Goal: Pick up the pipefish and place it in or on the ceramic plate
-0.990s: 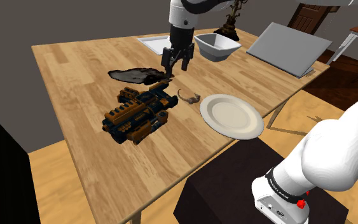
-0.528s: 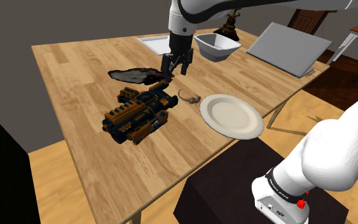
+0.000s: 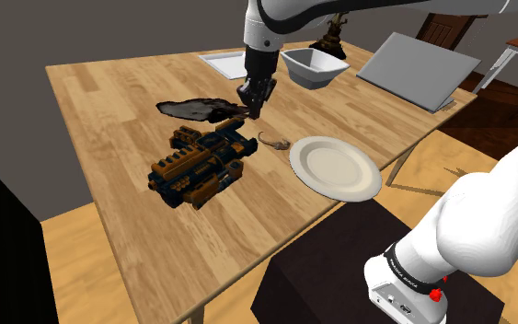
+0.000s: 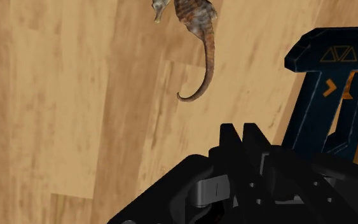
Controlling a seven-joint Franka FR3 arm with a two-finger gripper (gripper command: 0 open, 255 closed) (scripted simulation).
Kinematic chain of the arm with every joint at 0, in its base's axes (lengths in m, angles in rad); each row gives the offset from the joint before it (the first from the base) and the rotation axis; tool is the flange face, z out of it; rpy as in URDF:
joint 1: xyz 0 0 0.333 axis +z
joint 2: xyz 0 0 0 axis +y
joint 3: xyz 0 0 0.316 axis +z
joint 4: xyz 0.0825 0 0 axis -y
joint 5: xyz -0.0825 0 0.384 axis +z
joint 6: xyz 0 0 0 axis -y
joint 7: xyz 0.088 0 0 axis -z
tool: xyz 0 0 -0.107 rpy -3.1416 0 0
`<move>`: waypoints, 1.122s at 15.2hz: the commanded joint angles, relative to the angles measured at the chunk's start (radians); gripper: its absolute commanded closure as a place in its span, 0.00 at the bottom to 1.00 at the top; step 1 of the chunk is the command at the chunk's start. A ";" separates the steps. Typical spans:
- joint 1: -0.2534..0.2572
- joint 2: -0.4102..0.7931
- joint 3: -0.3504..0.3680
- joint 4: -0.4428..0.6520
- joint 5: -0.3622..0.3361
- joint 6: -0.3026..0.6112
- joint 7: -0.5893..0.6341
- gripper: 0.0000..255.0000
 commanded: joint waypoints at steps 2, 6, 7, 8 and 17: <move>0.000 0.000 0.000 0.000 0.000 0.000 0.000 1.00; 0.000 0.000 0.000 0.000 0.000 0.000 0.000 1.00; 0.000 0.000 0.000 0.000 0.000 0.000 0.000 0.00; -0.005 -0.045 -0.010 -0.063 0.024 0.028 -0.062 0.00; -0.006 -0.264 -0.117 -0.395 0.150 0.169 -0.459 0.00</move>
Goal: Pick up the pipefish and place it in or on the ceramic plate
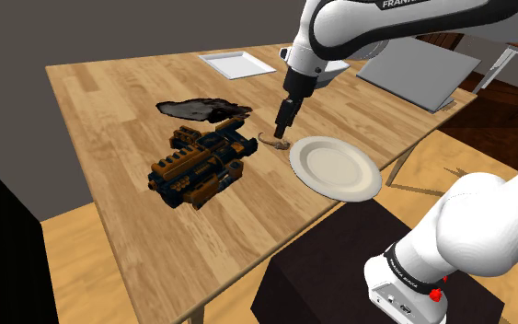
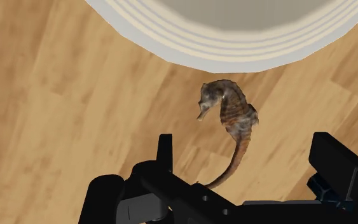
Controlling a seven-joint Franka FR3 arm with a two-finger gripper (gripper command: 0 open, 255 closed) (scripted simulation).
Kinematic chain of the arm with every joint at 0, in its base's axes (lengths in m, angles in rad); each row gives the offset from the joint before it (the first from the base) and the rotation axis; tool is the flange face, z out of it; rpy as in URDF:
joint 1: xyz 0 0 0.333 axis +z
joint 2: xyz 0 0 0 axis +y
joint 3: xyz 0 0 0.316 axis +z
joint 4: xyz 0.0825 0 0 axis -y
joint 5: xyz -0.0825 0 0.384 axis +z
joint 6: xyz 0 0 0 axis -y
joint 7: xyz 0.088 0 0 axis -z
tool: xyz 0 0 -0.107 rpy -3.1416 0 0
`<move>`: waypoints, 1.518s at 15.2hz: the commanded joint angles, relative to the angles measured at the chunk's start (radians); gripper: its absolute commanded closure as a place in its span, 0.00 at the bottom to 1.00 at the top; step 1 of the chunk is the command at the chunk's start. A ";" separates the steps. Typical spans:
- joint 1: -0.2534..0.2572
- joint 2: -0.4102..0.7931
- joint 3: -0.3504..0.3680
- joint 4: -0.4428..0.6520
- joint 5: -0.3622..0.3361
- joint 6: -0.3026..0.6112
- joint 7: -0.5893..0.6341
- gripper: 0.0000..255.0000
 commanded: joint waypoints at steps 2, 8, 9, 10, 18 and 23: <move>0.004 0.009 0.002 -0.033 0.007 0.043 -0.012 0.00; 0.008 0.027 0.007 -0.065 0.014 0.093 -0.014 0.00; 0.008 0.027 0.007 -0.065 0.014 0.093 -0.014 0.00; 0.008 0.027 0.007 -0.065 0.014 0.093 -0.014 0.00; 0.008 0.028 0.007 -0.064 0.014 0.093 -0.015 1.00; 0.008 0.027 0.007 -0.065 0.014 0.093 -0.014 1.00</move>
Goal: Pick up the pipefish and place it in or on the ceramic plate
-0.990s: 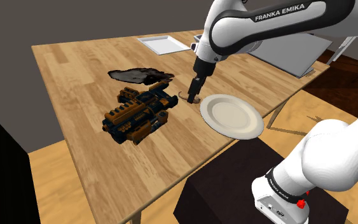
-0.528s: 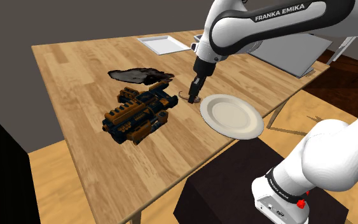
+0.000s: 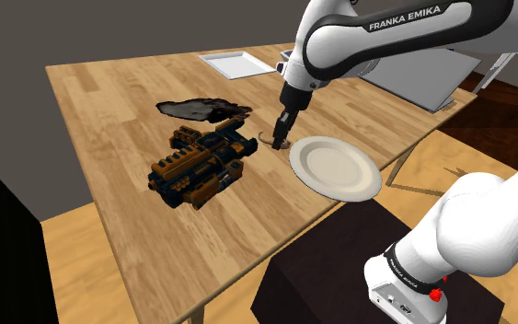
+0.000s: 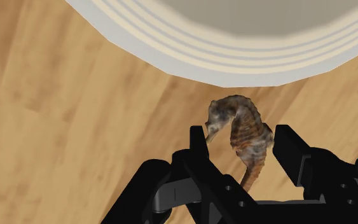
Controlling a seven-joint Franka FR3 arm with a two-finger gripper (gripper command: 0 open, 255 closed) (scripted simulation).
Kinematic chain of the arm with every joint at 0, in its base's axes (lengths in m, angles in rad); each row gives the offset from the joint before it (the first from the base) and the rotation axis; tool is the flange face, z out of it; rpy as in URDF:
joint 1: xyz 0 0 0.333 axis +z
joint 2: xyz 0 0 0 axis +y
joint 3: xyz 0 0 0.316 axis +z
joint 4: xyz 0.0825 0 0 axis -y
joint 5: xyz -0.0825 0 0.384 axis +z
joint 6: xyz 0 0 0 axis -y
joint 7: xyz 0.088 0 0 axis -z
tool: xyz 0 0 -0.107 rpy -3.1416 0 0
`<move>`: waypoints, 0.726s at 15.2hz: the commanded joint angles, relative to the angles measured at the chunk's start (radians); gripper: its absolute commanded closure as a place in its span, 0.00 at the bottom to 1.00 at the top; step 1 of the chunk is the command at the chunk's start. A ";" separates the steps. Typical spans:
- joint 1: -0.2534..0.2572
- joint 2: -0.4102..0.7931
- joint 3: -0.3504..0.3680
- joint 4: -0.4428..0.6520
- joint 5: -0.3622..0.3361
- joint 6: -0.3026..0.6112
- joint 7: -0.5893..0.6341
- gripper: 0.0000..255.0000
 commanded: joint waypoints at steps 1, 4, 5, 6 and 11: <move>0.000 -0.005 0.000 0.008 -0.001 -0.014 0.003 1.00; -0.001 -0.020 -0.001 0.035 -0.005 -0.056 0.010 1.00; -0.001 -0.024 -0.001 0.045 -0.007 -0.070 0.012 1.00; -0.002 -0.028 -0.002 0.055 -0.008 -0.084 0.014 1.00; -0.004 -0.046 -0.004 0.107 -0.014 -0.153 0.025 1.00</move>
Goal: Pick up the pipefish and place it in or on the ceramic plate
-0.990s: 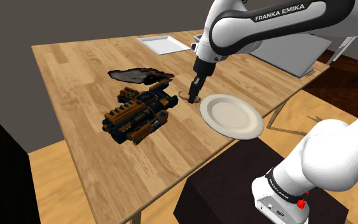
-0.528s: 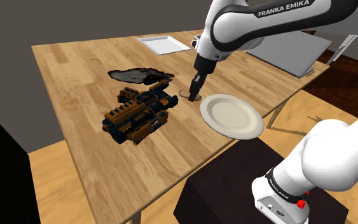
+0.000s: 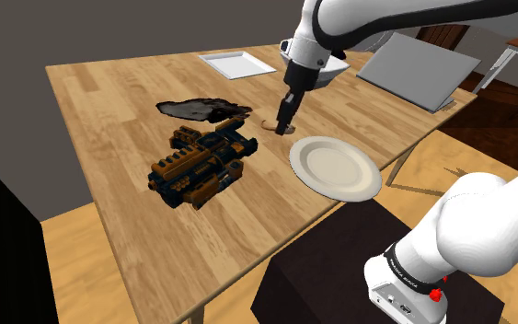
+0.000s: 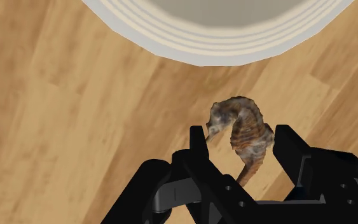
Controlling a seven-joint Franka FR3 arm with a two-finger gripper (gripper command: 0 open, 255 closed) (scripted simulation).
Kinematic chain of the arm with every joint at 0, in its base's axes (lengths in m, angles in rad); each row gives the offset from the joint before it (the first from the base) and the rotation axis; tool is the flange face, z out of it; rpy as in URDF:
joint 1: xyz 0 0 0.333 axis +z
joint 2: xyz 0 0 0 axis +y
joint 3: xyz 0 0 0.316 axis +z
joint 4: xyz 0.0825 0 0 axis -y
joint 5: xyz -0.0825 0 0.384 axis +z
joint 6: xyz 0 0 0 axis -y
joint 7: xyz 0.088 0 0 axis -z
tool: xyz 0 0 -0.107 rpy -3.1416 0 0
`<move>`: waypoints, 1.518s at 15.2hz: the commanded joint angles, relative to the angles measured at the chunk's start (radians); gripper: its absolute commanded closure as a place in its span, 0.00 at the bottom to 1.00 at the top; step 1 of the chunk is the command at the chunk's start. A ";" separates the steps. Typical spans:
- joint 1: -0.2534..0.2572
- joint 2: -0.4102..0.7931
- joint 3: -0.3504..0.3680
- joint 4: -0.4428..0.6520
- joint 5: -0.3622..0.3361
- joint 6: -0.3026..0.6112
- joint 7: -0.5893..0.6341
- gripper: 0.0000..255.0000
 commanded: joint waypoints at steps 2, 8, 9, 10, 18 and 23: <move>-0.002 -0.007 -0.003 0.036 -0.004 -0.043 0.005 1.00; -0.008 -0.094 -0.015 0.010 -0.009 -0.106 -0.001 1.00; -0.011 -0.134 -0.021 -0.022 -0.011 -0.116 -0.007 1.00; -0.014 -0.175 -0.027 -0.052 -0.014 -0.128 -0.014 1.00; -0.048 -0.510 -0.084 -0.253 -0.057 -0.272 -0.060 1.00; -0.059 -0.590 -0.099 -0.328 -0.070 -0.278 -0.075 1.00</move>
